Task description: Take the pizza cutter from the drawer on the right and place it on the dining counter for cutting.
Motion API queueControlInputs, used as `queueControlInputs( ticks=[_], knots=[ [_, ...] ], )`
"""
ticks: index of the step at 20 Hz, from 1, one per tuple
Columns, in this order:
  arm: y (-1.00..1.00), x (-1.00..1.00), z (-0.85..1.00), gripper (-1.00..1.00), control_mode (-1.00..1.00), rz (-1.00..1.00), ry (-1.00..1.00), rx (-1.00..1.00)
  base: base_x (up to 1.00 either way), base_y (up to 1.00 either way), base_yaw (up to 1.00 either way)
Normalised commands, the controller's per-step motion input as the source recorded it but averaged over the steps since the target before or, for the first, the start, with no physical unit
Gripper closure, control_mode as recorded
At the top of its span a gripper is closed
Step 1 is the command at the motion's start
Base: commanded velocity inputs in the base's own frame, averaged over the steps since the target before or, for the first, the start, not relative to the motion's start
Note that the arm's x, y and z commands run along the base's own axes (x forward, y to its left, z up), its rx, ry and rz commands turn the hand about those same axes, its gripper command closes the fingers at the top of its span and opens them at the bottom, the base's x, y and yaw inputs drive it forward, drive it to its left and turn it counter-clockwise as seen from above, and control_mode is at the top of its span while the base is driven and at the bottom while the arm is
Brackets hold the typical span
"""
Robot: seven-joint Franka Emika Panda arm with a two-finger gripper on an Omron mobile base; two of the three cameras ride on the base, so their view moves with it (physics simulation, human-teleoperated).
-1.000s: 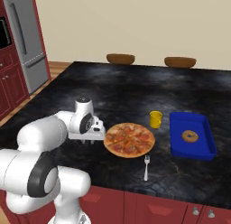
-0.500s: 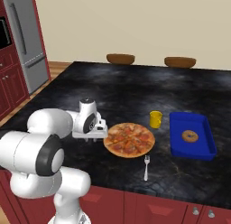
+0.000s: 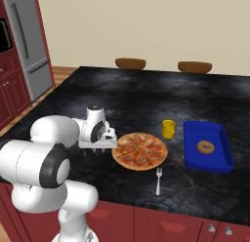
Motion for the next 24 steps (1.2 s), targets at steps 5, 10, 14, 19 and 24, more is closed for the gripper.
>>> queueControlInputs(
  ticks=[5,10,14,19,24],
  knots=[
    [0.0,0.0,0.0,-1.0,-1.0,0.0,0.0,0.0,0.0,0.0,0.0],
    [-0.03,0.0,0.45,-1.0,-1.0,0.0,-0.02,0.01,0.0,0.0,0.0],
    [-0.25,-0.08,0.95,-1.0,-1.0,0.0,0.0,0.04,0.0,0.0,0.0],
    [-0.51,-0.62,0.88,-1.0,-1.0,0.0,0.0,0.01,0.0,0.0,0.0],
    [-0.61,-1.0,0.51,-1.0,-1.0,-0.02,0.0,0.0,0.0,0.0,0.0]
  ],
)
